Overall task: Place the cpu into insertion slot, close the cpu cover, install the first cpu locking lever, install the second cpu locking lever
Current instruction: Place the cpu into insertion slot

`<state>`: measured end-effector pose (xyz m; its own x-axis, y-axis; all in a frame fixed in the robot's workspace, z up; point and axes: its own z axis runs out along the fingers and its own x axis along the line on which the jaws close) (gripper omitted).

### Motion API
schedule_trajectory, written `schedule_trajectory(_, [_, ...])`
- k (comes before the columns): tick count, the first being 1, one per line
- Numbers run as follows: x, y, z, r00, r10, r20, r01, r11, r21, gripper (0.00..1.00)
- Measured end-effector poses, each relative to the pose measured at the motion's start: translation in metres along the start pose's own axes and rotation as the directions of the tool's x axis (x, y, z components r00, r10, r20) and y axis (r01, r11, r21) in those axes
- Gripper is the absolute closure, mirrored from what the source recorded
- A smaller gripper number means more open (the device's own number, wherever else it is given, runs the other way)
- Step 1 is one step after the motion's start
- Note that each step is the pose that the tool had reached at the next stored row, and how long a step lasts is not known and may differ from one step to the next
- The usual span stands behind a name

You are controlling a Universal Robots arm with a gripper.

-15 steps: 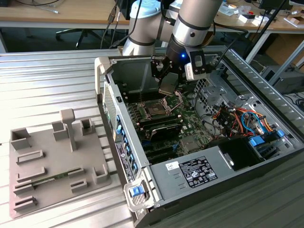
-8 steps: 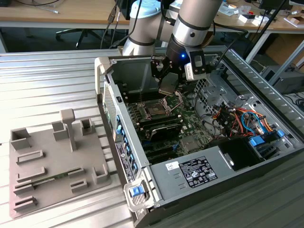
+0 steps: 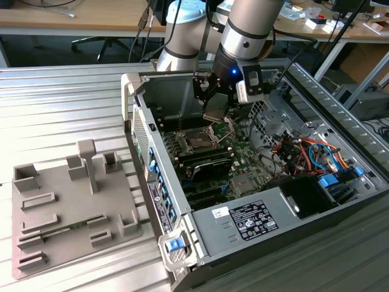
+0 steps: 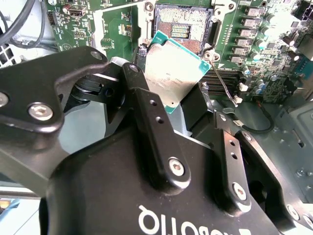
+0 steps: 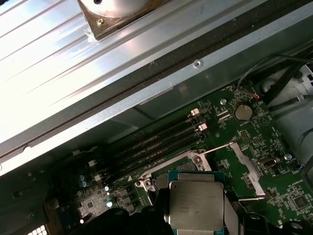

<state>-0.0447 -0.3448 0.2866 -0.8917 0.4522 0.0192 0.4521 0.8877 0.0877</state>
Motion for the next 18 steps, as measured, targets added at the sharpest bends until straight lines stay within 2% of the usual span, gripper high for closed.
schedule_trajectory(18, [0.0, 0.0, 0.0005, 0.9999, 0.012, 0.001, -0.012, 0.9999, -0.0003, 0.45])
